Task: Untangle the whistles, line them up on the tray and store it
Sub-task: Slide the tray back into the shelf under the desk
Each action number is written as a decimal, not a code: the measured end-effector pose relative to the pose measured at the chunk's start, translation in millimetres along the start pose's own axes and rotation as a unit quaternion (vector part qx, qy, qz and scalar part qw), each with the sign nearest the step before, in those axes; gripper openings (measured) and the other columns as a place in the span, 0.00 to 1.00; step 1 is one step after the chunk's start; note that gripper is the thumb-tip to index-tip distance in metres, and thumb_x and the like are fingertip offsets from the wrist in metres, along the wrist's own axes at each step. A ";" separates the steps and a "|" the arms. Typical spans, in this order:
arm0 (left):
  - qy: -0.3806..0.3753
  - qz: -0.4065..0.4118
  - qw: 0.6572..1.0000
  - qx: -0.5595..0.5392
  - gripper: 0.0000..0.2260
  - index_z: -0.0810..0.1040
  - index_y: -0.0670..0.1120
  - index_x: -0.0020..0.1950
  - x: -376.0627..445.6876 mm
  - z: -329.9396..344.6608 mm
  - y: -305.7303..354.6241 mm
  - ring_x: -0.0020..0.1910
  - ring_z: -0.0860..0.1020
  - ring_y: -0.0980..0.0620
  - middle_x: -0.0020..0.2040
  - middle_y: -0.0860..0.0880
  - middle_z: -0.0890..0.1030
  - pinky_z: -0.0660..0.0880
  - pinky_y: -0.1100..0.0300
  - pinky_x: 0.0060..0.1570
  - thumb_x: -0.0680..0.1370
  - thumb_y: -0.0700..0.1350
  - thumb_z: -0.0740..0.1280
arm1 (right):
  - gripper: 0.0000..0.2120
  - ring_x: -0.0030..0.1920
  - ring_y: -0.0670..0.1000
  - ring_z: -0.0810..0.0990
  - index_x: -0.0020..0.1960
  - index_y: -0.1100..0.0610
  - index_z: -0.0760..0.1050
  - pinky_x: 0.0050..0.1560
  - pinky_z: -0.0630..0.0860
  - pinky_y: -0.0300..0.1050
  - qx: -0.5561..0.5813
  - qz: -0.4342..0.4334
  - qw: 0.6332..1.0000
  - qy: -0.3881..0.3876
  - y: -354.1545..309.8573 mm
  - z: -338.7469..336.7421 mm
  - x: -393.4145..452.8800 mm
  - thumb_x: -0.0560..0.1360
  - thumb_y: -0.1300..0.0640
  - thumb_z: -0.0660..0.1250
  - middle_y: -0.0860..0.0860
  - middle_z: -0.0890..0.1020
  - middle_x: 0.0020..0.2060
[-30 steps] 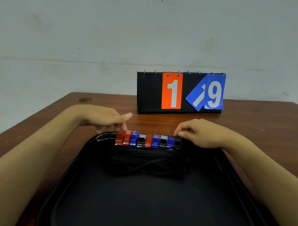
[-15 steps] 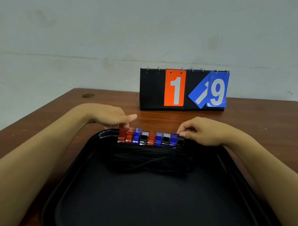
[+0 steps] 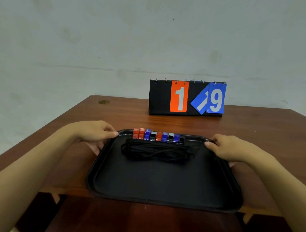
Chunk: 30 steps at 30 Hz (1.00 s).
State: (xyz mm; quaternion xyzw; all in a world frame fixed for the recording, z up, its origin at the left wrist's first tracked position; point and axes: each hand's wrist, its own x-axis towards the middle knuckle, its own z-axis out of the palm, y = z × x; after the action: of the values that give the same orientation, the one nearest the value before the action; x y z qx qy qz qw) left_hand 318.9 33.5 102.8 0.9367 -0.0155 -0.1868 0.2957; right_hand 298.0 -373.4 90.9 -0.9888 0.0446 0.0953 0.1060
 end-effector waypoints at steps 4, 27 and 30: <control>0.039 -0.013 0.999 -0.007 0.19 0.70 0.47 0.74 -19.5 15.6 -7.4 0.42 0.87 0.42 0.58 0.44 0.81 0.86 0.47 0.42 0.85 0.52 0.61 | 0.17 0.35 0.54 0.87 0.65 0.53 0.66 0.40 0.86 0.49 0.022 0.035 0.999 0.022 2.4 7.0 -28.0 0.83 0.42 0.57 0.56 0.78 0.58; 0.172 0.080 0.972 0.140 0.19 0.71 0.49 0.76 -142.8 69.9 -43.8 0.42 0.85 0.51 0.49 0.43 0.85 0.79 0.62 0.38 0.85 0.48 0.59 | 0.13 0.45 0.56 0.81 0.63 0.53 0.77 0.41 0.74 0.48 0.032 -0.043 0.990 0.132 18.2 41.8 -163.1 0.83 0.53 0.59 0.53 0.84 0.51; 0.163 0.087 0.975 0.123 0.19 0.70 0.49 0.77 -164.0 80.3 -50.2 0.30 0.83 0.55 0.41 0.42 0.84 0.78 0.66 0.31 0.85 0.47 0.59 | 0.14 0.39 0.48 0.81 0.67 0.52 0.75 0.35 0.75 0.42 0.037 -0.045 0.991 0.118 19.8 44.9 -189.6 0.84 0.53 0.58 0.48 0.82 0.44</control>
State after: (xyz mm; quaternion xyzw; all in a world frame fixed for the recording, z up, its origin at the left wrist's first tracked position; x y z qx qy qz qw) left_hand 133.5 53.8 69.9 0.9789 -0.0711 -0.0018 0.1918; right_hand 102.4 -370.0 81.4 -0.9896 0.0160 -0.0287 0.1403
